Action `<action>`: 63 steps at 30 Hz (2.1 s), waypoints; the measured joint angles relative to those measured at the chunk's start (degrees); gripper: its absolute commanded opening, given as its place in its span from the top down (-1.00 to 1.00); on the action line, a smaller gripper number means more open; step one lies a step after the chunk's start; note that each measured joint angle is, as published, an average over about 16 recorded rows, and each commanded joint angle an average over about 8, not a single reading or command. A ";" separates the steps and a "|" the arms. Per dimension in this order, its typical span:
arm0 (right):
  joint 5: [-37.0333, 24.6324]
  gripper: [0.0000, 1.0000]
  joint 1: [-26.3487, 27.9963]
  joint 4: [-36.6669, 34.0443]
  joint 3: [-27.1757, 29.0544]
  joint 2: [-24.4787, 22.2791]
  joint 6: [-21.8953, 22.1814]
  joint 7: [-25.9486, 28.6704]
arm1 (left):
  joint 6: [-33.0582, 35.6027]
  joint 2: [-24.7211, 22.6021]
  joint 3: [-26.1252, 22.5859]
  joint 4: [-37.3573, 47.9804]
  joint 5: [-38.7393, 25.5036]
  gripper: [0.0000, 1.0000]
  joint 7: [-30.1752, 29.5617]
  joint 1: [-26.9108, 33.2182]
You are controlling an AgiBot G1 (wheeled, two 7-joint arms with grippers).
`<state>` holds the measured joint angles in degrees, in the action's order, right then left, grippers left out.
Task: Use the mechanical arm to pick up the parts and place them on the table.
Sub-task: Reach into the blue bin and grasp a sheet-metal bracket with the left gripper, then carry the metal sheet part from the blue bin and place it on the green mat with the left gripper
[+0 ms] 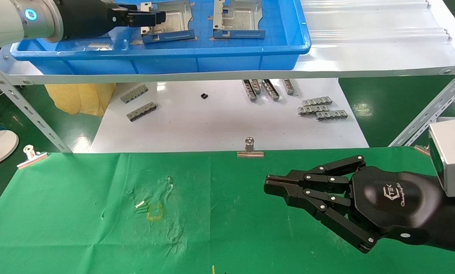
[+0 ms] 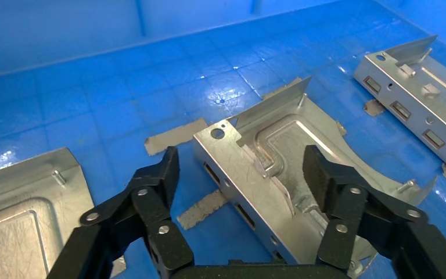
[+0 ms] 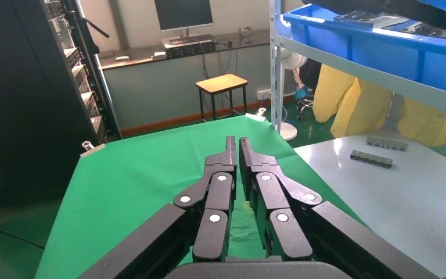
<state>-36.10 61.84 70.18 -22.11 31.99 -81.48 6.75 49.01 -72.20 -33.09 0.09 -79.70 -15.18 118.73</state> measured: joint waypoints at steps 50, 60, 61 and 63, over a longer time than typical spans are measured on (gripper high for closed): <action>0.00 -1.00 0.00 0.00 0.00 0.00 0.00 0.00 | 39.37 14.45 1.62 -13.01 7.58 1.00 22.52 -0.30; 0.00 -1.00 0.00 0.00 0.00 0.00 0.00 0.00 | 43.02 23.42 -6.95 -30.38 15.97 1.00 30.11 -9.84; 0.00 -1.00 0.00 0.00 0.00 0.00 0.00 0.00 | 42.92 24.17 -8.22 -31.85 16.56 1.00 30.84 -10.85; 0.00 -1.00 0.00 0.00 0.00 0.00 0.00 0.00 | 42.66 25.33 -10.85 -34.13 17.30 1.00 32.44 -12.71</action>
<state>-36.10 61.84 70.18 -22.11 31.98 -81.48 6.75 91.67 -46.87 -43.94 -34.04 -62.39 17.26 106.02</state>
